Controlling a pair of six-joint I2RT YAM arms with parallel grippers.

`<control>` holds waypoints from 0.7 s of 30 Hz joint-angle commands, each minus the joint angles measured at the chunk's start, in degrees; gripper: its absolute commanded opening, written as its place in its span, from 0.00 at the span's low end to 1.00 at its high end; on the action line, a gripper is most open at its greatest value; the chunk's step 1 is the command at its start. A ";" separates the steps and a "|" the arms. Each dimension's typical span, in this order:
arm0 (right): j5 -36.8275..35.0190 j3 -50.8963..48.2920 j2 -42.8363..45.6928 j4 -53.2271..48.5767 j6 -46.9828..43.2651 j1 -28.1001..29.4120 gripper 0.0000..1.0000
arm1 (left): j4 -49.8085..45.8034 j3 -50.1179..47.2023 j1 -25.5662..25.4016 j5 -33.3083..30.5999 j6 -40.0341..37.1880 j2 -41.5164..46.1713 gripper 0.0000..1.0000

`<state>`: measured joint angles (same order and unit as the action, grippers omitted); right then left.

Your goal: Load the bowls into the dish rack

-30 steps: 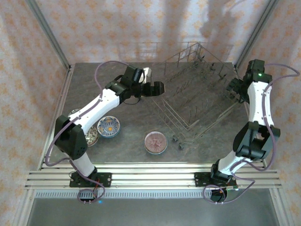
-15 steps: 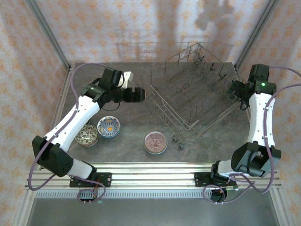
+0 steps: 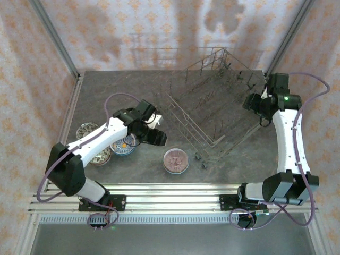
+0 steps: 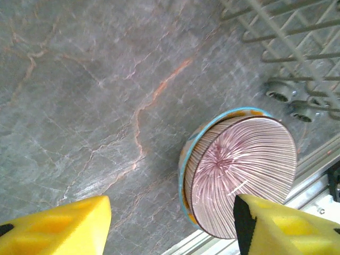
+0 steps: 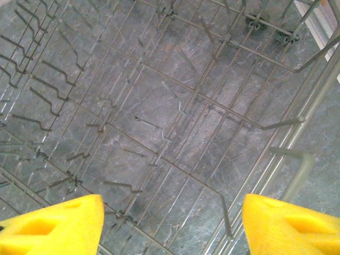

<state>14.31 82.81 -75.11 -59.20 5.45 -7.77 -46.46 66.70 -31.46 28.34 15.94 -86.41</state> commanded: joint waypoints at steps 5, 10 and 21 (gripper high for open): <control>0.85 -3.41 3.61 -0.92 -0.40 0.26 0.61 | 0.28 0.75 -3.53 0.63 -0.22 -5.68 0.63; 1.35 -4.40 5.01 -0.79 -0.59 0.22 0.61 | -0.05 1.91 -4.40 2.72 -0.06 -10.13 0.66; 0.08 -6.69 9.34 -0.79 -1.25 0.22 0.58 | -1.25 3.07 -5.62 4.19 0.64 -14.87 0.59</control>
<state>15.25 77.12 -67.72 -59.29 4.99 -7.75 -45.95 67.85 -36.36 32.56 16.40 -99.68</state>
